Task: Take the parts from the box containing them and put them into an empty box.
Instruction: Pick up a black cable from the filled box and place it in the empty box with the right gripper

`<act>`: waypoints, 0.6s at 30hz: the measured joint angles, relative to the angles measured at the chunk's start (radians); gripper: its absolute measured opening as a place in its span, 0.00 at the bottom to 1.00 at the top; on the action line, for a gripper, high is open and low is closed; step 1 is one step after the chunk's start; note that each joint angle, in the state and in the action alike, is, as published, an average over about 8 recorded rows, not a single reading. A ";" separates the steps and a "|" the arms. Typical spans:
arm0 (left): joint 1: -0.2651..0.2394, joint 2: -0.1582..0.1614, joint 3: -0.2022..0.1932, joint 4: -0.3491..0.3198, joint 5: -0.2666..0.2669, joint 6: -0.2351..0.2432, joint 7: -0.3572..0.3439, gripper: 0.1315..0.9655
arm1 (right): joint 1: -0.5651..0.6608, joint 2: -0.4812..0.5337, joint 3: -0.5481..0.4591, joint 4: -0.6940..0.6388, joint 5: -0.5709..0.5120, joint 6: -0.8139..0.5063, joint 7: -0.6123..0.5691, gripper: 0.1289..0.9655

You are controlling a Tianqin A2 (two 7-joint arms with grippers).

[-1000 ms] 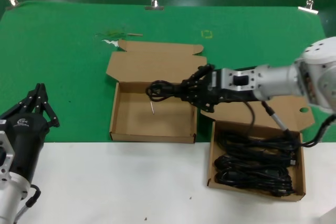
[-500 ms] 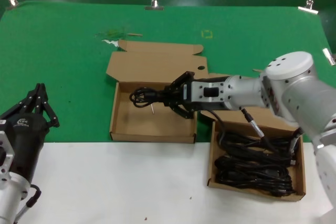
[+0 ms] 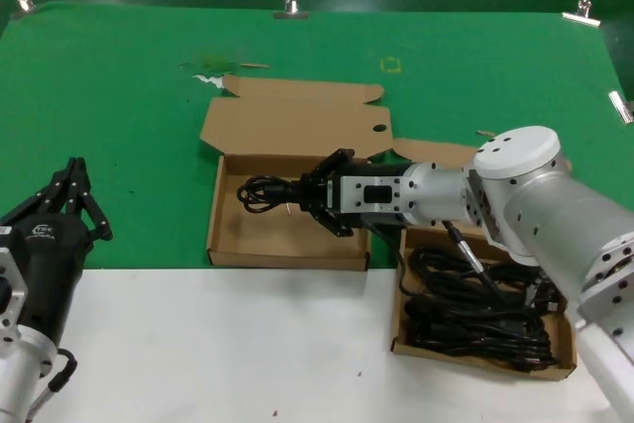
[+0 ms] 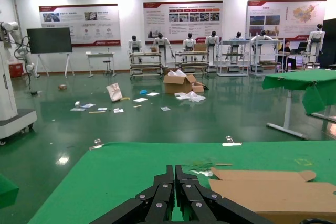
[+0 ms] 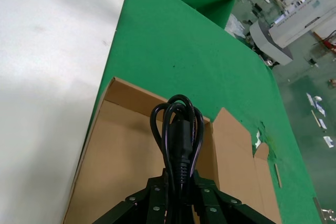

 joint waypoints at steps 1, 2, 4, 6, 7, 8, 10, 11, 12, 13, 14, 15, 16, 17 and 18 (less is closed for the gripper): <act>0.000 0.000 0.000 0.000 0.000 0.000 0.000 0.02 | -0.004 0.000 -0.037 0.005 0.039 0.005 -0.002 0.10; 0.000 0.000 0.000 0.000 0.000 0.000 0.000 0.02 | -0.008 -0.001 -0.076 0.010 0.079 0.010 -0.003 0.10; 0.000 0.000 0.000 0.000 0.000 0.000 0.000 0.02 | -0.014 -0.001 -0.150 0.018 0.155 0.019 -0.007 0.10; 0.000 0.000 0.000 0.000 0.000 0.000 0.000 0.02 | -0.019 -0.001 -0.217 0.024 0.223 0.028 -0.010 0.10; 0.000 0.000 0.000 0.000 0.000 0.000 0.000 0.02 | -0.021 -0.002 -0.249 0.027 0.256 0.032 -0.012 0.10; 0.000 0.000 0.000 0.000 0.000 0.000 0.000 0.02 | -0.023 -0.002 -0.280 0.030 0.287 0.036 -0.014 0.10; 0.000 0.000 0.000 0.000 0.000 0.000 0.000 0.02 | -0.027 -0.002 -0.337 0.034 0.344 0.043 -0.018 0.10; 0.000 0.000 0.000 0.000 0.000 0.000 0.000 0.02 | -0.029 -0.002 -0.364 0.036 0.370 0.046 -0.020 0.10; 0.000 0.000 0.000 0.000 0.000 0.000 0.000 0.02 | -0.032 -0.002 -0.390 0.038 0.394 0.050 -0.023 0.10; 0.000 0.000 0.000 0.000 0.000 0.000 0.000 0.02 | -0.034 -0.002 -0.416 0.040 0.419 0.053 -0.025 0.10; 0.000 0.000 0.000 0.000 0.000 0.000 0.000 0.02 | -0.036 -0.002 -0.440 0.041 0.441 0.056 -0.028 0.10; 0.000 0.000 0.000 0.000 0.000 0.000 0.000 0.02 | -0.038 -0.002 -0.461 0.042 0.460 0.058 -0.031 0.10; 0.000 0.000 0.000 0.000 0.000 0.000 0.000 0.02 | -0.040 -0.002 -0.480 0.043 0.478 0.061 -0.034 0.10; 0.000 0.000 0.000 0.000 0.000 0.000 0.000 0.02 | -0.041 -0.002 -0.498 0.043 0.494 0.063 -0.036 0.10; 0.000 0.000 0.000 0.000 0.000 0.000 0.000 0.02 | -0.043 -0.002 -0.513 0.043 0.508 0.065 -0.039 0.10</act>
